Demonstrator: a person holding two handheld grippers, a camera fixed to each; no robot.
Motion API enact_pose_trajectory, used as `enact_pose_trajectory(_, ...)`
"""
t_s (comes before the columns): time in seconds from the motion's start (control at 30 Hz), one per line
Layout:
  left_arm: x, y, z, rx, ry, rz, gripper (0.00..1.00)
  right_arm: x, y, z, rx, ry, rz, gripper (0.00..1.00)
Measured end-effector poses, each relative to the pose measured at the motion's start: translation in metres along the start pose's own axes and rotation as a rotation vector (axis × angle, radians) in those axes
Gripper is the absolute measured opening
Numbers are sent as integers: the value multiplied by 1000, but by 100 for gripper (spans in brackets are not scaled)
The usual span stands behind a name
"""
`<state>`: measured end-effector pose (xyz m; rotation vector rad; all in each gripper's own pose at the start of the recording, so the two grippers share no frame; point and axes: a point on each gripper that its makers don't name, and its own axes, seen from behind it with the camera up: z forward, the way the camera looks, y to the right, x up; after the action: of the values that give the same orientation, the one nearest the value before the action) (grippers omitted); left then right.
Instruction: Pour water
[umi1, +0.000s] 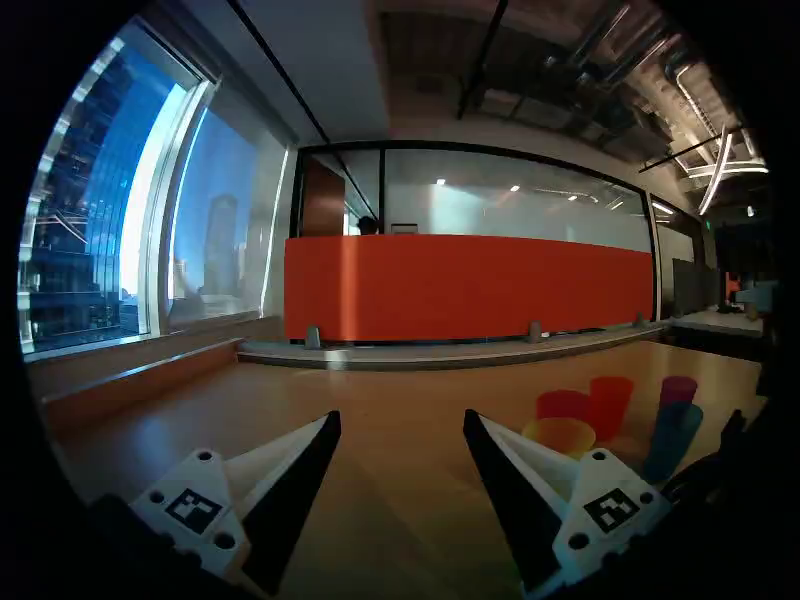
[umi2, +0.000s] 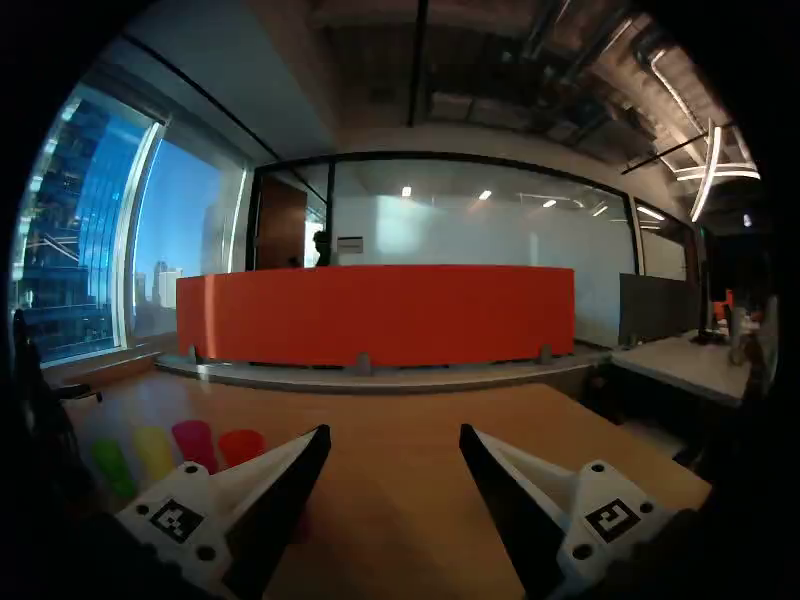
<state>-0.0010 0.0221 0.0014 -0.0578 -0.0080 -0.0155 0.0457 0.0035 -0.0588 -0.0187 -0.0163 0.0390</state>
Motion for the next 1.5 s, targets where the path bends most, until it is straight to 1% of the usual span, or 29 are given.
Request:
enact_pose_trajectory(0.5, -1, -2, 0, 4, -5, 2, 91, 2, 4, -2, 4, 19, 13, 100)
enact_pose_trajectory(0.9, -1, -2, 0, 4, -5, 2, 91, 3, 0, -5, 36, 57, 24, 100)
enact_pose_trajectory(1.07, -1, -2, -1, 4, -6, 2, 91, 0, -1, -4, 43, 60, 8, 100)
enact_pose_trajectory(1.27, -1, -2, -1, 4, -6, 2, 91, -6, -6, 1, 44, 54, -38, 100)
enact_pose_trajectory(1.5, -2, -2, -1, 4, -6, 2, 91, -12, -4, 13, 9, 58, -74, 100)
